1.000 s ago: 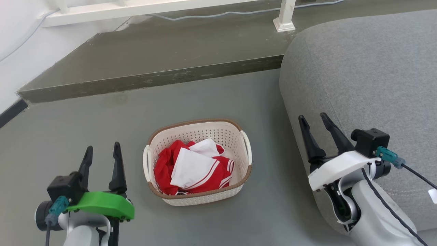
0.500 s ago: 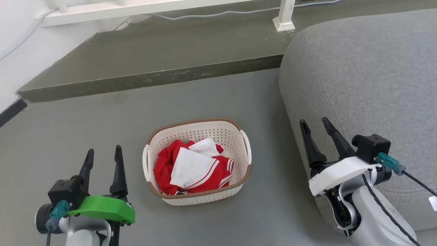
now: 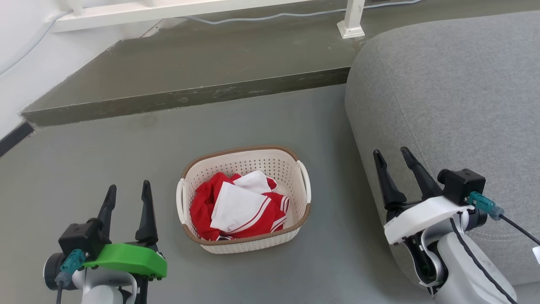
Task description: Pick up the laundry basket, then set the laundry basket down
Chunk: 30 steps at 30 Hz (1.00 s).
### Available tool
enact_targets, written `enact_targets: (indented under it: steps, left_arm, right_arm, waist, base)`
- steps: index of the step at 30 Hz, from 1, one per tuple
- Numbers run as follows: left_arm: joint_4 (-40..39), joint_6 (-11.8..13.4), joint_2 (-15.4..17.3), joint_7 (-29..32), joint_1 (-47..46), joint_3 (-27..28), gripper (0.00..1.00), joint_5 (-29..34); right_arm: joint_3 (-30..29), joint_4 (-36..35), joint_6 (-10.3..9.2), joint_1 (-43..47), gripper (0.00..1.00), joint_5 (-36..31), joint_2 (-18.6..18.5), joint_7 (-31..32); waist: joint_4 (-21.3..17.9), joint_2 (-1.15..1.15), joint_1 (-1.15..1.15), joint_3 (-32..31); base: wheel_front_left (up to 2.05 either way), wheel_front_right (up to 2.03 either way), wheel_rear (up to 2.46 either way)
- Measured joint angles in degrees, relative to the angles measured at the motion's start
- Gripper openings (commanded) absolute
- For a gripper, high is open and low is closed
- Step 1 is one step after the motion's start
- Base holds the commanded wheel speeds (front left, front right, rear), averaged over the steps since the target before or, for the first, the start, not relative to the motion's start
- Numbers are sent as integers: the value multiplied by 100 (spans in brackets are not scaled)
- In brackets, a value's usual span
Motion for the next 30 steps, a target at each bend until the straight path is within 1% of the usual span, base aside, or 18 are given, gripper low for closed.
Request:
enact_targets:
  steps: [6, 7, 11, 16, 22, 24, 27, 30]
  left_arm:
    - [-5, -8, -2, 0, 3, -2, 100, 0]
    - [-5, -40, -2, 0, 4, -2, 0, -2]
    - [226, -51, -45, 12, 43, -26, 0, -5]
    - [282, -52, -66, 59, 73, -16, 0, -157]
    - [344, -58, -67, 218, 73, 74, 0, -643]
    - [356, -59, -67, 271, 73, 98, 0, -858]
    - [359, -62, -68, 322, 73, 108, 0, -1174]
    - [361, -112, -68, 392, 72, 142, 0, -1361]
  right_arm:
    - [-54, -2, 16, 8, 100, -52, 13, 0]
    - [-63, -4, 45, 13, 0, -52, 16, 0]
    - [-29, 198, 45, 177, 0, -45, 62, 11]
    - [-77, 220, 51, 300, 0, 105, 96, 27]
    - [-230, 190, 60, 302, 0, 599, 118, 136]
    - [-279, 183, 97, 304, 0, 810, 134, 187]
    - [-343, 167, 101, 309, 0, 1060, 145, 247]
    - [-422, 154, 102, 310, 0, 1233, 155, 307]
  waist:
    - [16, 0, 0, 14]
    - [18, 0, 0, 16]
    - [19, 0, 0, 16]
    - [25, 0, 0, 8]
    - [60, 0, 0, -36]
    - [69, 0, 0, -45]
    - [81, 0, 0, -59]
    - [94, 0, 0, -72]
  base:
    - [0, 0, 0]
    - [0, 0, 0]
    - [0, 0, 0]
    - [0, 0, 0]
    - [0, 0, 0]
    - [0, 0, 0]
    - [0, 0, 0]
    - [0, 0, 0]
